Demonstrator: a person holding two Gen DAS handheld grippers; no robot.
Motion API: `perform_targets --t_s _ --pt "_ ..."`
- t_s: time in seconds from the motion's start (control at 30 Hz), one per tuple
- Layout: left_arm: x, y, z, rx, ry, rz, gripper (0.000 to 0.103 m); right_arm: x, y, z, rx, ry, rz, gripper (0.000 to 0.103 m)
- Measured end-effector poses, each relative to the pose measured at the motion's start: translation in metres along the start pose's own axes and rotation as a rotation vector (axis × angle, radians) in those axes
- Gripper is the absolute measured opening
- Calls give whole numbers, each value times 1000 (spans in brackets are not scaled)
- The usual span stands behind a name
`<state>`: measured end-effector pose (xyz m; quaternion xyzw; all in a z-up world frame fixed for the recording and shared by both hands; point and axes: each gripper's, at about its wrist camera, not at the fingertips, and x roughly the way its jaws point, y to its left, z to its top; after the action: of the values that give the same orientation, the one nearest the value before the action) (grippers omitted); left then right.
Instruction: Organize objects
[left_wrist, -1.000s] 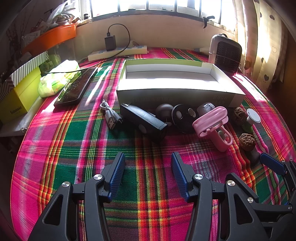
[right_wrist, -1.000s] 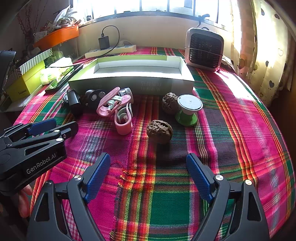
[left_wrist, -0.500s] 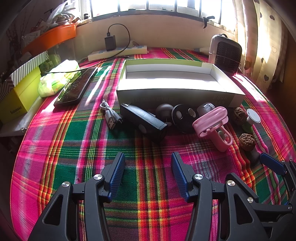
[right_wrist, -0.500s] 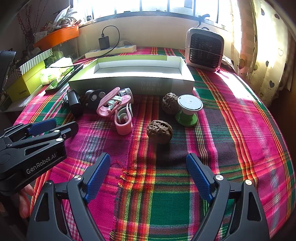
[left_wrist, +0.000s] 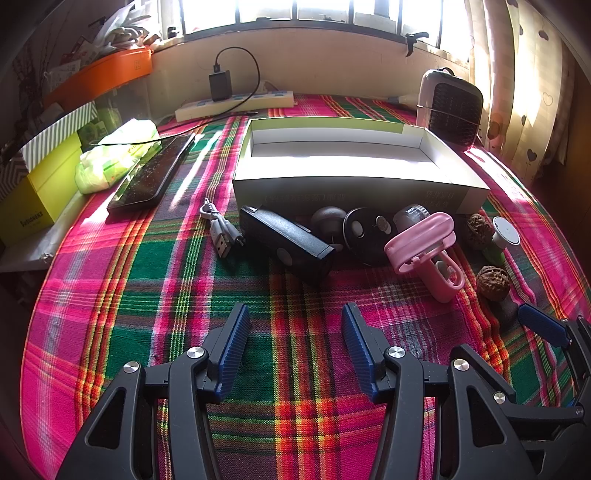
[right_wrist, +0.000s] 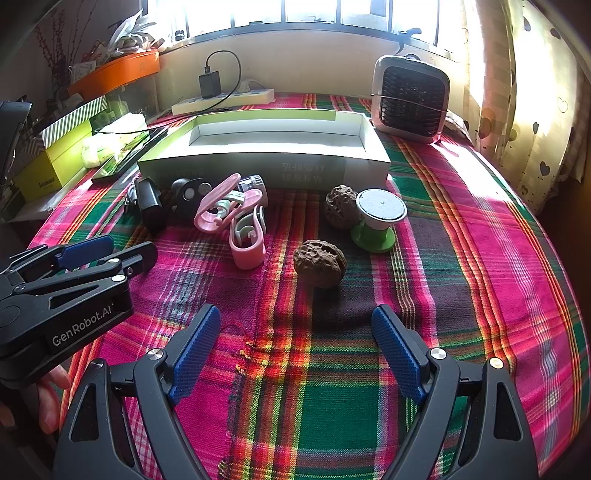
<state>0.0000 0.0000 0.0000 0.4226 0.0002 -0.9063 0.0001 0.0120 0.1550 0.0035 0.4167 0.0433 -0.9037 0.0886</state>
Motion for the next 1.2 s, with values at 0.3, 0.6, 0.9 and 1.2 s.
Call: perform_targets --t_s 0.3,0.6,0.9,1.2 --pt "0 0 0 -2 0 -3 51 1 -3 0 -51 8 46 85" --pt "5 8 2 14 -4 -69 51 1 -21 1 -58 13 67 85" --pt "0 19 2 38 -3 -135 50 10 -28 13 -72 36 66 84" --pt "3 42 8 -19 14 -158 50 18 -32 25 -88 48 73 72"
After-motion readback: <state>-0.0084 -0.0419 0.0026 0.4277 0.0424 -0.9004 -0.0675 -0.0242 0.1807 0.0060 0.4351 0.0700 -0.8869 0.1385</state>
